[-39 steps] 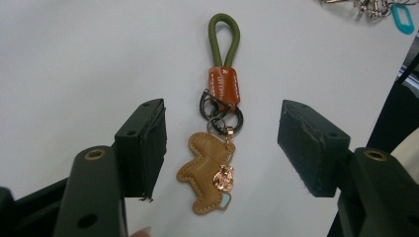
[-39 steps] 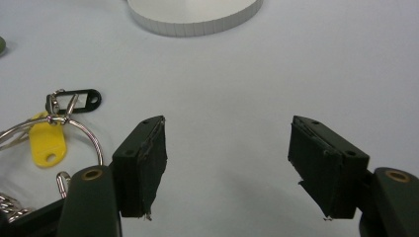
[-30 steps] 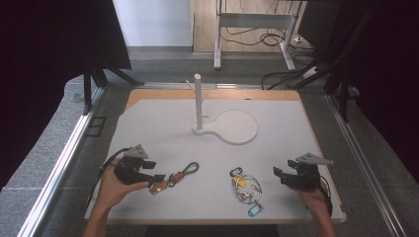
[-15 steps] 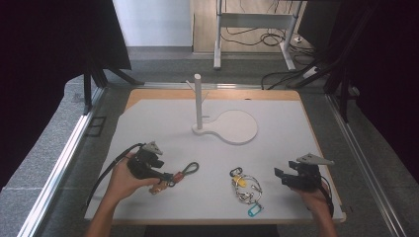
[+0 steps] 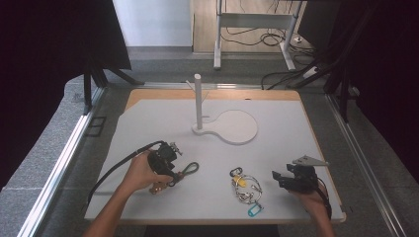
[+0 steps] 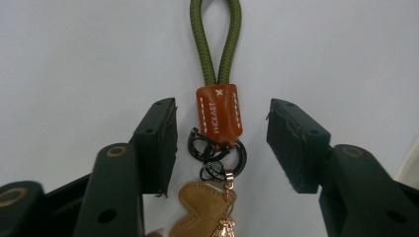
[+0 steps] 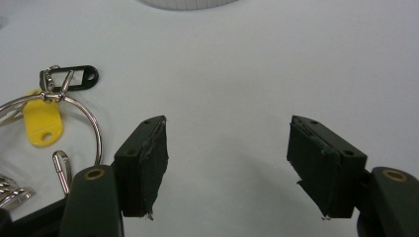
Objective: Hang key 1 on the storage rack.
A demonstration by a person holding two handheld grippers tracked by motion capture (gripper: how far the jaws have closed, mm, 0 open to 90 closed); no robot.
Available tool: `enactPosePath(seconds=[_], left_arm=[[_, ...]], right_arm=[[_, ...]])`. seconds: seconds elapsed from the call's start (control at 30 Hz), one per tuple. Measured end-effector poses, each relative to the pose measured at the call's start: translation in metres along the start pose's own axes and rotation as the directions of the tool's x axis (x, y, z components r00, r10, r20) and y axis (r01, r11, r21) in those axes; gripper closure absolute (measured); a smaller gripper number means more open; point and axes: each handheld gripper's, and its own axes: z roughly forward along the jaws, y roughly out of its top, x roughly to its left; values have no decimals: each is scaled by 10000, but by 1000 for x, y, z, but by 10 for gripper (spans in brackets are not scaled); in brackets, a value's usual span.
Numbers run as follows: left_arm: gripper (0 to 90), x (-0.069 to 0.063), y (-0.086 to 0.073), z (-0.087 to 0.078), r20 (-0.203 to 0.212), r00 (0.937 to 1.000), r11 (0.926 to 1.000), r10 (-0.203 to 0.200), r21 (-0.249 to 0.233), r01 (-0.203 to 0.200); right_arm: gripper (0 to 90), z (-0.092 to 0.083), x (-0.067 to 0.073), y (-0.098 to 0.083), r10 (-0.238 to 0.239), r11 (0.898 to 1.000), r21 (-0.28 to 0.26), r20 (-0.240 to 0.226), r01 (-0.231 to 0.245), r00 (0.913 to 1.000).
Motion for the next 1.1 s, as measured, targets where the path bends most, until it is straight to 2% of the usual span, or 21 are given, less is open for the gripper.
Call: enactPosePath(seconds=[0.1, 0.43, 0.7, 0.97, 1.1], left_arm=[[503, 1, 2, 6, -119, 9999, 9994, -18, 346, 22], [560, -5, 9, 17, -282, 9995, 9967, 155, 805, -132], [595, -4, 11, 23, -400, 9992, 9946, 72, 1035, -30], [610, -11, 14, 29, -774, 9967, 9923, 227, 1235, -130], [643, -11, 14, 29, -761, 9966, 9924, 302, 1214, -208]], right_arm=[[316, -1, 0, -1, -6, 10000, 23, 22, 6, 10000], [316, 1, 1, -3, -16, 9999, 171, 78, 14, 10000], [316, 1, 1, -3, -5, 9998, 189, 90, 3, 10000], [316, 0, 0, -3, 38, 9998, 173, 127, -41, 9999], [316, 1, 1, -4, 62, 9997, 216, 146, -65, 9999]])
